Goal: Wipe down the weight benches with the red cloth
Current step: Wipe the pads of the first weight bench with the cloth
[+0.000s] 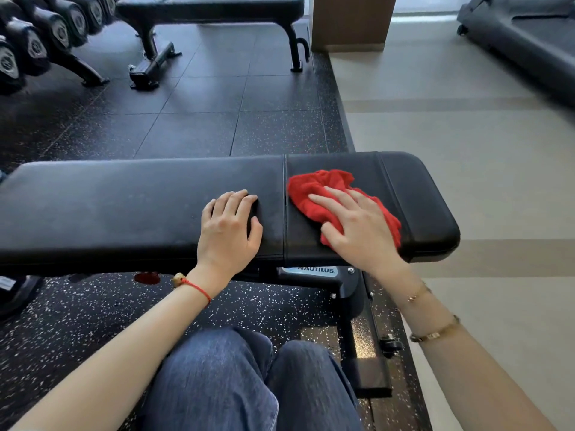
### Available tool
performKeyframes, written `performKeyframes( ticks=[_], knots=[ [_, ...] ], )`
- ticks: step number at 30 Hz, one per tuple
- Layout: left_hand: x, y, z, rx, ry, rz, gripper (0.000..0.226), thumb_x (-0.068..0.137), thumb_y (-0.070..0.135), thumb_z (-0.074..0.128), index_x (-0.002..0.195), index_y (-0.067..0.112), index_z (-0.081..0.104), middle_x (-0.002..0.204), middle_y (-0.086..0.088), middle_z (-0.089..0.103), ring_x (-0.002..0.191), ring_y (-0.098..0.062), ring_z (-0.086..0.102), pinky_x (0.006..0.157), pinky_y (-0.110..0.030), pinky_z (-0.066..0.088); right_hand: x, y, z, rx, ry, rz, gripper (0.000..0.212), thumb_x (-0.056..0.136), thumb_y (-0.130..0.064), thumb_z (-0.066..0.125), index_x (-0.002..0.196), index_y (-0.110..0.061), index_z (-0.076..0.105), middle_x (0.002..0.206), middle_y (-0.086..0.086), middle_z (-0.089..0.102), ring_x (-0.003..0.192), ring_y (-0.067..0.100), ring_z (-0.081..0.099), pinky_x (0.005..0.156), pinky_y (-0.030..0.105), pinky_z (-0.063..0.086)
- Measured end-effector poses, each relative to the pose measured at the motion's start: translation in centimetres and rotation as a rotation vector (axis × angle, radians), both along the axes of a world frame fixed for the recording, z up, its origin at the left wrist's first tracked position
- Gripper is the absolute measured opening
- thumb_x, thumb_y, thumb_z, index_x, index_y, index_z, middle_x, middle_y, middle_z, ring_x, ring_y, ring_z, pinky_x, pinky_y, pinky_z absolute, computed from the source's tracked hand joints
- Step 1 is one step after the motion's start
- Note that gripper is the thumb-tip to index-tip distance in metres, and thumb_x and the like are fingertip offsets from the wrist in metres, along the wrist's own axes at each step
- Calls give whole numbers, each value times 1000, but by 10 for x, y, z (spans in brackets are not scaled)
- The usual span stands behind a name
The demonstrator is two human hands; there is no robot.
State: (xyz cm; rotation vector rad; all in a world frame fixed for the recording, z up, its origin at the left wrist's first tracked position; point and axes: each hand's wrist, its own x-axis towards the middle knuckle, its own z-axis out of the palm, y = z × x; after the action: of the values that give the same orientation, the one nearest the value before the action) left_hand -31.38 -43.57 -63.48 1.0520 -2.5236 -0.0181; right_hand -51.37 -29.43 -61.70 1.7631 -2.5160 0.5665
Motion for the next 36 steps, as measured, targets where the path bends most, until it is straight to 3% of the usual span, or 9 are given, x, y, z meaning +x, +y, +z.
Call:
performKeyframes(
  ticks=[5, 11, 15, 20, 25, 31, 36],
  knots=[
    [0, 1, -1, -9, -17, 4, 49, 94, 33, 34, 131, 12, 58, 139, -6, 57, 131, -28, 49, 113, -48, 33, -26, -20, 6, 63, -32, -298, 50, 91, -40, 46, 142, -42, 44, 154, -8, 38, 137, 29, 34, 117, 41, 23],
    [0, 2, -1, 2, 12, 3, 46, 93, 31, 39, 129, 12, 59, 138, -7, 58, 130, -29, 50, 113, -49, 34, 45, -32, 0, 60, -7, -28, 51, 91, -42, 44, 143, -41, 42, 154, -9, 37, 138, 28, 34, 116, 40, 21],
    [3, 0, -2, 19, 42, -11, 45, 92, 29, 43, 131, 13, 59, 140, -6, 57, 132, -28, 49, 114, -48, 33, 49, -1, -4, 27, 20, -1, 54, 88, -44, 41, 142, -45, 41, 154, -13, 37, 139, 23, 34, 117, 39, 21],
    [2, 1, -3, 21, 43, -16, 45, 93, 28, 43, 132, 12, 58, 140, -7, 57, 132, -29, 48, 116, -48, 31, -10, 43, -2, -30, 57, -260, 55, 84, -42, 41, 138, -41, 49, 148, -10, 46, 129, 25, 43, 110, 39, 30],
    [1, 2, -4, 11, 35, -14, 45, 93, 28, 41, 131, 10, 58, 139, -10, 57, 131, -31, 49, 115, -51, 32, -73, 27, 5, 57, -35, -442, 50, 93, -38, 45, 143, -40, 42, 153, -4, 39, 135, 32, 36, 116, 42, 24],
    [0, 1, -4, -4, 12, -7, 44, 94, 29, 40, 131, 11, 58, 139, -9, 57, 131, -30, 49, 114, -51, 33, -101, -44, 16, 155, -83, -402, 49, 95, -41, 40, 144, -40, 40, 158, -5, 31, 139, 34, 31, 118, 43, 20],
    [0, 1, -3, -6, -1, -6, 44, 94, 30, 40, 130, 12, 58, 138, -8, 58, 130, -29, 50, 112, -51, 35, -60, -81, 15, 144, 2, -163, 47, 94, -41, 42, 141, -40, 45, 154, -6, 39, 136, 29, 37, 114, 41, 27]
  ],
)
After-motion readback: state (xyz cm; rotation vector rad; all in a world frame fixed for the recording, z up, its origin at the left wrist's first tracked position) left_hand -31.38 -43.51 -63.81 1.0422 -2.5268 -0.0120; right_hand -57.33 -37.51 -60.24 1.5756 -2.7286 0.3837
